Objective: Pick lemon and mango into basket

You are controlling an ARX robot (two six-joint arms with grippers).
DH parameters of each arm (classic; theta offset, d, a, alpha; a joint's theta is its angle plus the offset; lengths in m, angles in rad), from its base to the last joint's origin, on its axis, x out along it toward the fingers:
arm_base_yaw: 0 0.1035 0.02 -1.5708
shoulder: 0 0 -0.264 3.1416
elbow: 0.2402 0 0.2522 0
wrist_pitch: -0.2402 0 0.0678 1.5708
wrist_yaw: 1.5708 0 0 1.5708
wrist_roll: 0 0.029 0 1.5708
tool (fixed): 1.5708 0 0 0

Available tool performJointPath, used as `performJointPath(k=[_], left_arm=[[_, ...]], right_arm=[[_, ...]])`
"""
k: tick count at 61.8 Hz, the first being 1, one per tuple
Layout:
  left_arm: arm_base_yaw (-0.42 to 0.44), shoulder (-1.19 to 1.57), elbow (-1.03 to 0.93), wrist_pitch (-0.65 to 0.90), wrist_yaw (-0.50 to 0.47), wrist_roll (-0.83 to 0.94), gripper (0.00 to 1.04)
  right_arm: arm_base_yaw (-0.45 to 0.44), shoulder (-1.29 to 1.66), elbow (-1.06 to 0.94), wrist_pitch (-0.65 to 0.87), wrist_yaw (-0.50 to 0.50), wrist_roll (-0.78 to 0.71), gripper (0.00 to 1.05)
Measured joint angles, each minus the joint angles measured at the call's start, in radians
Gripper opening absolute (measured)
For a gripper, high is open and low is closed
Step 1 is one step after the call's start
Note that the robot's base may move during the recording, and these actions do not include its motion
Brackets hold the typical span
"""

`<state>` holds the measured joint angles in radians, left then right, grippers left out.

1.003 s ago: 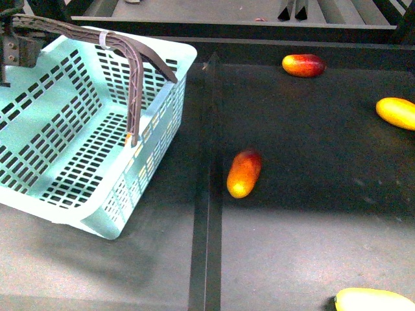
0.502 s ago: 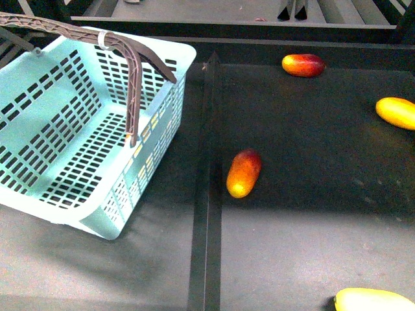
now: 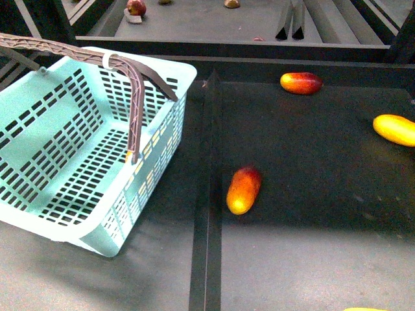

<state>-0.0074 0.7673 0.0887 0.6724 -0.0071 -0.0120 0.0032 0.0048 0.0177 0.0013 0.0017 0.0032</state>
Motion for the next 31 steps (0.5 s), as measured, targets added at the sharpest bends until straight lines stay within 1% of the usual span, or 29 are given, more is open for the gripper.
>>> performJointPath(k=[9,14,31], left_arm=[[0.003,-0.097,-0.031,-0.069,0.006,0.000,0.03],[0.003,-0.117,-0.066,-0.039,0.006,0.001,0.03],[0.003,-0.310,-0.074,-0.219,0.007,0.001,0.03]], right_arm=[[0.000,0.000,0.000,0.000,-0.001,0.000,0.96],[0.000,0.000,0.000,0.000,0.000,0.000,0.96],[0.000,0.000,0.000,0.000,0.000,0.000,0.96]])
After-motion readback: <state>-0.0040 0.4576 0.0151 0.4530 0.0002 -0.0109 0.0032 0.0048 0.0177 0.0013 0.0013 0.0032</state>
